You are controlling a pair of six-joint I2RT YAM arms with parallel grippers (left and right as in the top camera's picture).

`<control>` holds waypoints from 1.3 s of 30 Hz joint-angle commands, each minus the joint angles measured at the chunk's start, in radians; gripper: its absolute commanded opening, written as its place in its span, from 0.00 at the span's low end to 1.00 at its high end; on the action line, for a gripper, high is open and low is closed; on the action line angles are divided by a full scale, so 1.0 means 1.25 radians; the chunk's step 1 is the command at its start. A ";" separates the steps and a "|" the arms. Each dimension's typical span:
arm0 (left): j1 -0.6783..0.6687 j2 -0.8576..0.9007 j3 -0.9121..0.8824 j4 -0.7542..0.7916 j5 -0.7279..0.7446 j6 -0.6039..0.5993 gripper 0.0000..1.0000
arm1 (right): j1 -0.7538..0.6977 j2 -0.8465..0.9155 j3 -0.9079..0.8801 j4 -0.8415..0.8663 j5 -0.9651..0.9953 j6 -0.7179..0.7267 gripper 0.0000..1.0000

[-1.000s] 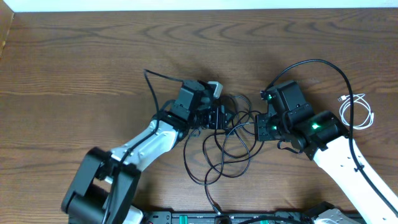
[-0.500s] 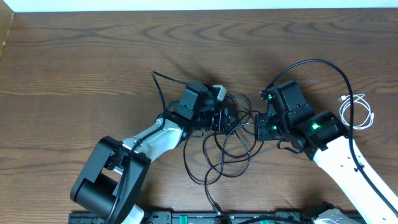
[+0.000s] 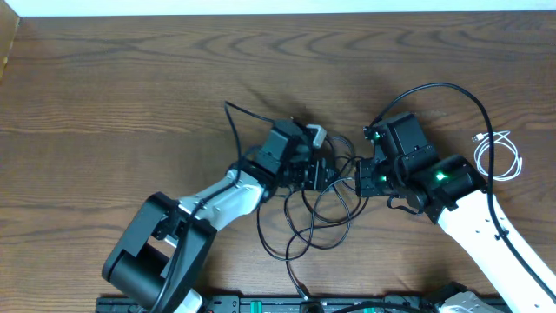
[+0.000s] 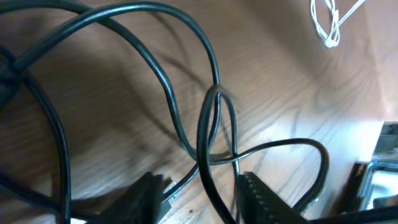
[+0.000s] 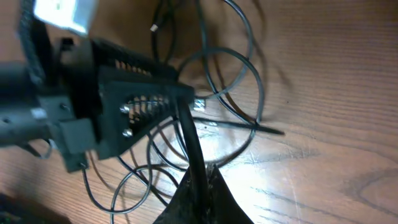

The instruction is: Untangle cables

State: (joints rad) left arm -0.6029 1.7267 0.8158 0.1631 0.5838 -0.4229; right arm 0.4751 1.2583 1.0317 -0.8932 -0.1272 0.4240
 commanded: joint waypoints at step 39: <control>0.609 -0.766 0.017 -0.331 -0.079 -0.030 0.07 | -0.079 -0.047 0.117 -0.034 0.041 -0.046 0.01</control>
State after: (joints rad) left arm 0.0601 0.7605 0.8169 -0.1967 0.4908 -0.4450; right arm 0.4118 1.2530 1.0832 -0.9298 -0.1059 0.4072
